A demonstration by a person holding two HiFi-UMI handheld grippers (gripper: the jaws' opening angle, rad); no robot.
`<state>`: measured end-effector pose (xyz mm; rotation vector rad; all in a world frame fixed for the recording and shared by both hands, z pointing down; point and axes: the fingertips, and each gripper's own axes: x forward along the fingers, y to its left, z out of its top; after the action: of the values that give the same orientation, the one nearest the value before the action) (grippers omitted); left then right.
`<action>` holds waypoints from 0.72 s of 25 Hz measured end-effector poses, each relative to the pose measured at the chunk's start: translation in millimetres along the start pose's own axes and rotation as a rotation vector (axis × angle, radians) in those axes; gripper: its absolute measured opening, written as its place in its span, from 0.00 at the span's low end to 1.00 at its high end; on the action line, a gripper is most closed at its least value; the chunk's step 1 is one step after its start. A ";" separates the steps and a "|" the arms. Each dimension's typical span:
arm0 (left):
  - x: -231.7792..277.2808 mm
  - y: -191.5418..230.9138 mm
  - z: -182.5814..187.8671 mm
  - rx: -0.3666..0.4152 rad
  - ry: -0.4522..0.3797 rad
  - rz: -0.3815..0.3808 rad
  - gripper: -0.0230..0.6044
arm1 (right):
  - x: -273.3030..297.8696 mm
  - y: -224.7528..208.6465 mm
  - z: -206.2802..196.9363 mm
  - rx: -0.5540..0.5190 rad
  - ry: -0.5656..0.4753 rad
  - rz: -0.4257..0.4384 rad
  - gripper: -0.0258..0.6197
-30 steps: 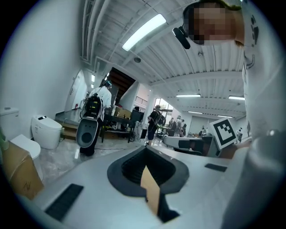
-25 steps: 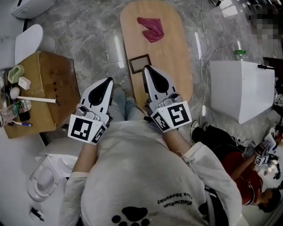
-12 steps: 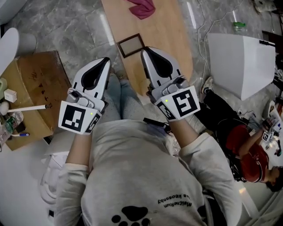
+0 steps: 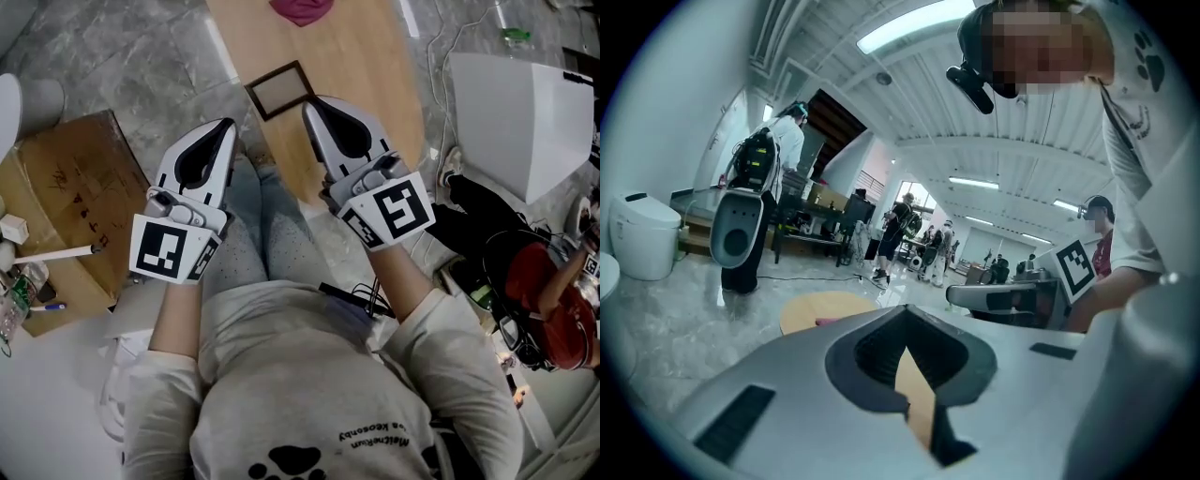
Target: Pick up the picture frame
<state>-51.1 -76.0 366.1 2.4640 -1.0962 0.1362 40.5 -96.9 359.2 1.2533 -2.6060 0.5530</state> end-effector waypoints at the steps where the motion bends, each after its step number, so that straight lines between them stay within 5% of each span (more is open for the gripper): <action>1: 2.4 2.8 -6.0 -0.005 0.005 0.003 0.05 | 1.4 -3.5 -6.0 0.013 0.003 -0.004 0.05; 18: 45.9 30.6 -92.2 -0.077 0.039 -0.007 0.05 | 31.2 -66.7 -100.9 0.081 0.087 -0.061 0.05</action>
<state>-34.2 -85.9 471.7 2.3870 -1.0571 0.1366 74.9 -115.4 477.9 1.2979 -2.4887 0.6920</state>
